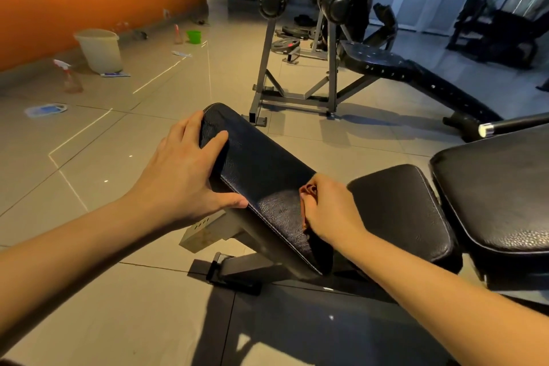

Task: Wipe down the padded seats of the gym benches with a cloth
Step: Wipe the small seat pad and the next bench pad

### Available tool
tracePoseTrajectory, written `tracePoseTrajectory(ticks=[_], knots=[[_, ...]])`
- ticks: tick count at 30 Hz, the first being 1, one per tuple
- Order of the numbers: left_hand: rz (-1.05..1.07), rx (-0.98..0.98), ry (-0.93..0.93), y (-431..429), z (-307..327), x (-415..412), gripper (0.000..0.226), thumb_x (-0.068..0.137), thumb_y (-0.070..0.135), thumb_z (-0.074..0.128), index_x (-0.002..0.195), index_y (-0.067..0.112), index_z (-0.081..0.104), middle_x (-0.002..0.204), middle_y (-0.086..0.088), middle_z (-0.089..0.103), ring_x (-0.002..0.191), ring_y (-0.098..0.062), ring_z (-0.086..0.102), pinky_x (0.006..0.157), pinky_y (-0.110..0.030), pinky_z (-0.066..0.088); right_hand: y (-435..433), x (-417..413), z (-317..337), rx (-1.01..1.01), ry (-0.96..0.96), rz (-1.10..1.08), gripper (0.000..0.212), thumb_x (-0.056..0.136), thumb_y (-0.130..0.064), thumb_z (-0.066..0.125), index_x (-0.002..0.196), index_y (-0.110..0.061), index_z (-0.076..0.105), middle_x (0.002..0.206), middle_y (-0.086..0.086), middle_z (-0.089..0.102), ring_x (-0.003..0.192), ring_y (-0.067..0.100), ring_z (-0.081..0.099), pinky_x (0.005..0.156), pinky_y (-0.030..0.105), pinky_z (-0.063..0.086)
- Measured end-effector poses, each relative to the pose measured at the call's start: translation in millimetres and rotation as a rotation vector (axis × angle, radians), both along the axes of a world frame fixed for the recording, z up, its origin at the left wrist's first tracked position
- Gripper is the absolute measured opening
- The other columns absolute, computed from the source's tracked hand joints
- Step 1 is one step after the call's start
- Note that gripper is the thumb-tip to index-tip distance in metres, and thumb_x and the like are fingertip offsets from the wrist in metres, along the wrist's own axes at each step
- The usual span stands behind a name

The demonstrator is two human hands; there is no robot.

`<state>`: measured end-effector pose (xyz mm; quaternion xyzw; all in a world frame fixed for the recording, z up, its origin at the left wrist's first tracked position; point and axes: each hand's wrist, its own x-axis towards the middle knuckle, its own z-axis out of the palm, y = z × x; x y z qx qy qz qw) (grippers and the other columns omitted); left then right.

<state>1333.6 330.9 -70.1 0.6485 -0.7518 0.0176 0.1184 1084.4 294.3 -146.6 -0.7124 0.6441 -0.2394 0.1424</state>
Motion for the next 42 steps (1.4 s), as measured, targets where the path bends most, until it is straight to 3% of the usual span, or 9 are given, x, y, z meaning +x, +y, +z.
tracePoseTrajectory(ticks=[4, 9, 13, 18, 22, 27, 33, 39, 42], knots=[[0.004, 0.0, 0.0, -1.7, -0.1, -1.1, 0.129, 0.051, 0.094, 0.034, 0.16, 0.028, 0.021, 0.168, -0.009, 0.002, 0.153, -0.032, 0.004, 0.123, -0.051, 0.018, 20.9, 18.5, 14.4, -0.078, -0.102, 0.332, 0.009, 0.101, -0.028, 0.06, 0.109, -0.025, 0.061, 0.104, -0.012, 0.062, 0.096, 0.004, 0.058, 0.083, 0.017, 0.048], [-0.006, -0.01, -0.003, 1.2, 1.4, -0.4, 0.128, 0.051, 0.093, 0.033, 0.16, 0.027, 0.022, 0.168, -0.01, 0.001, 0.154, -0.031, 0.004, 0.123, -0.051, 0.02, -33.8, -30.1, 6.0, 0.006, 0.079, -0.11, 0.015, 0.099, -0.028, 0.059, 0.1, -0.014, 0.065, 0.098, 0.007, 0.067, 0.098, 0.032, 0.064, 0.076, 0.037, 0.047], [-0.009, -0.013, -0.004, 0.8, 1.2, -0.2, 0.128, 0.052, 0.093, 0.032, 0.16, 0.027, 0.022, 0.168, -0.01, 0.001, 0.154, -0.032, 0.005, 0.123, -0.051, 0.02, -57.7, -29.8, 31.5, -0.176, 0.069, -0.202, 0.024, 0.098, -0.026, 0.061, 0.118, -0.012, 0.063, 0.114, 0.008, 0.066, 0.106, 0.03, 0.062, 0.085, 0.045, 0.052], [-0.011, -0.012, -0.017, -1.8, -1.2, 2.3, 0.129, 0.052, 0.094, 0.031, 0.161, 0.026, 0.022, 0.168, -0.011, 0.001, 0.154, -0.033, 0.004, 0.123, -0.052, 0.02, -71.8, -21.0, 27.7, -0.3, 0.236, -0.261, 0.022, 0.096, -0.021, 0.066, 0.114, -0.011, 0.059, 0.108, 0.006, 0.056, 0.1, 0.025, 0.055, 0.078, 0.039, 0.048], [-0.007, -0.004, -0.023, -2.2, -1.9, 2.4, 0.128, 0.052, 0.094, 0.03, 0.161, 0.027, 0.02, 0.168, -0.01, -0.001, 0.154, -0.033, 0.003, 0.123, -0.052, 0.019, -79.7, -5.5, 7.9, -0.071, -0.046, -0.316, 0.016, 0.091, -0.026, 0.072, 0.096, -0.011, 0.068, 0.091, 0.001, 0.065, 0.089, 0.024, 0.063, 0.069, 0.034, 0.044], [-0.005, -0.018, -0.025, -3.0, -3.3, 1.6, 0.125, 0.055, 0.092, 0.035, 0.16, 0.027, 0.021, 0.168, -0.012, 0.001, 0.154, -0.034, 0.005, 0.122, -0.052, 0.02, -76.2, -5.9, 12.2, 0.046, -0.242, -0.253, 0.013, 0.085, -0.026, 0.082, 0.091, -0.015, 0.075, 0.091, 0.001, 0.071, 0.09, 0.02, 0.066, 0.077, 0.039, 0.057], [-0.014, -0.027, -0.043, -5.1, -4.8, 2.5, 0.13, 0.049, 0.099, 0.023, 0.159, 0.028, 0.022, 0.168, -0.011, 0.002, 0.153, -0.035, 0.007, 0.122, -0.053, 0.022, -36.4, 11.8, 25.9, 0.079, -0.333, -0.087, 0.014, 0.085, -0.028, 0.082, 0.089, -0.018, 0.073, 0.089, -0.001, 0.07, 0.088, 0.016, 0.066, 0.07, 0.032, 0.053], [0.001, -0.014, -0.042, -2.6, -2.6, -1.0, 0.121, 0.063, 0.09, 0.054, 0.161, 0.027, 0.019, 0.168, -0.012, -0.002, 0.154, -0.033, 0.002, 0.125, -0.052, 0.019, 15.0, 37.3, 46.4, 0.076, -0.285, 0.037, 0.014, 0.087, -0.031, 0.08, 0.083, -0.023, 0.069, 0.082, -0.006, 0.068, 0.082, 0.01, 0.065, 0.077, 0.032, 0.057], [0.013, -0.009, -0.051, -2.1, -3.1, -0.2, 0.124, 0.058, 0.095, 0.039, 0.161, 0.028, 0.018, 0.169, -0.01, -0.003, 0.154, -0.033, 0.001, 0.125, -0.052, 0.019, 38.5, 45.1, 52.0, 0.097, -0.303, 0.102, 0.012, 0.087, -0.032, 0.079, 0.084, -0.024, 0.071, 0.079, -0.008, 0.068, 0.079, 0.01, 0.066, 0.077, 0.03, 0.058]])
